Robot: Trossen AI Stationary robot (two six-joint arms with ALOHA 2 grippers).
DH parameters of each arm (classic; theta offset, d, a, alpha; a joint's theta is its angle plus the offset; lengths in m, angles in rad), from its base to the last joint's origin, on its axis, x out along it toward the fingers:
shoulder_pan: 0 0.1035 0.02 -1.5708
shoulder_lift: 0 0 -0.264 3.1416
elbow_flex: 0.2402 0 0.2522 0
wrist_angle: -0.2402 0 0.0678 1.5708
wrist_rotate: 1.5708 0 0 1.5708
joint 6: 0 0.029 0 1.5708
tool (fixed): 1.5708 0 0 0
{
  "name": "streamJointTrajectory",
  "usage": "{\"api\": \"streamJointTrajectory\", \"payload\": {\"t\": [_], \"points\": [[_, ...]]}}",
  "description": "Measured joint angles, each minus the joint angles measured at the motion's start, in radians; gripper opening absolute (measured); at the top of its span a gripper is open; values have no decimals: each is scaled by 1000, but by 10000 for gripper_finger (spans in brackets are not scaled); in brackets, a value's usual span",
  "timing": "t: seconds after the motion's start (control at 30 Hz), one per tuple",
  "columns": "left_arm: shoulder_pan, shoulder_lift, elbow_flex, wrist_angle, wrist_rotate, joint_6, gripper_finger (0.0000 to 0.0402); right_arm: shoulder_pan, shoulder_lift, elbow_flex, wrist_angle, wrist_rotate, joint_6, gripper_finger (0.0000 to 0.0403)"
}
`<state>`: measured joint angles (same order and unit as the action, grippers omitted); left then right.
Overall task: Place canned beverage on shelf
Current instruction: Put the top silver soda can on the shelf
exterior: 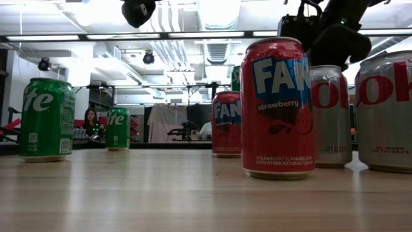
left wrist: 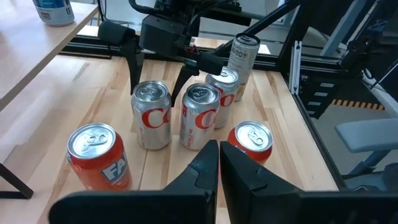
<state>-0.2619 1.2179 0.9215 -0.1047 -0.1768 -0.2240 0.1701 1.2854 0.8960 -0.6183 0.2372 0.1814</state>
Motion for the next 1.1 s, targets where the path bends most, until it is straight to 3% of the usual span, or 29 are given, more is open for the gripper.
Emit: {"api": "streamJointTrajectory", "payload": {"t": [0.33, 0.7, 0.87, 1.1], "points": [[0, 0, 0, 1, 0, 31, 0, -16, -71, 71, -36, 30, 13, 267], [0, 0, 0, 7, 0, 59, 0, -83, -38, 405, -238, 66, -6, 267], [0, 0, 0, -1, 0, 59, 0, -124, 13, 557, -272, 126, -18, 267], [0, 0, 0, -1, 1, 59, 0, -204, 124, 766, -313, 119, 6, 266]]}}
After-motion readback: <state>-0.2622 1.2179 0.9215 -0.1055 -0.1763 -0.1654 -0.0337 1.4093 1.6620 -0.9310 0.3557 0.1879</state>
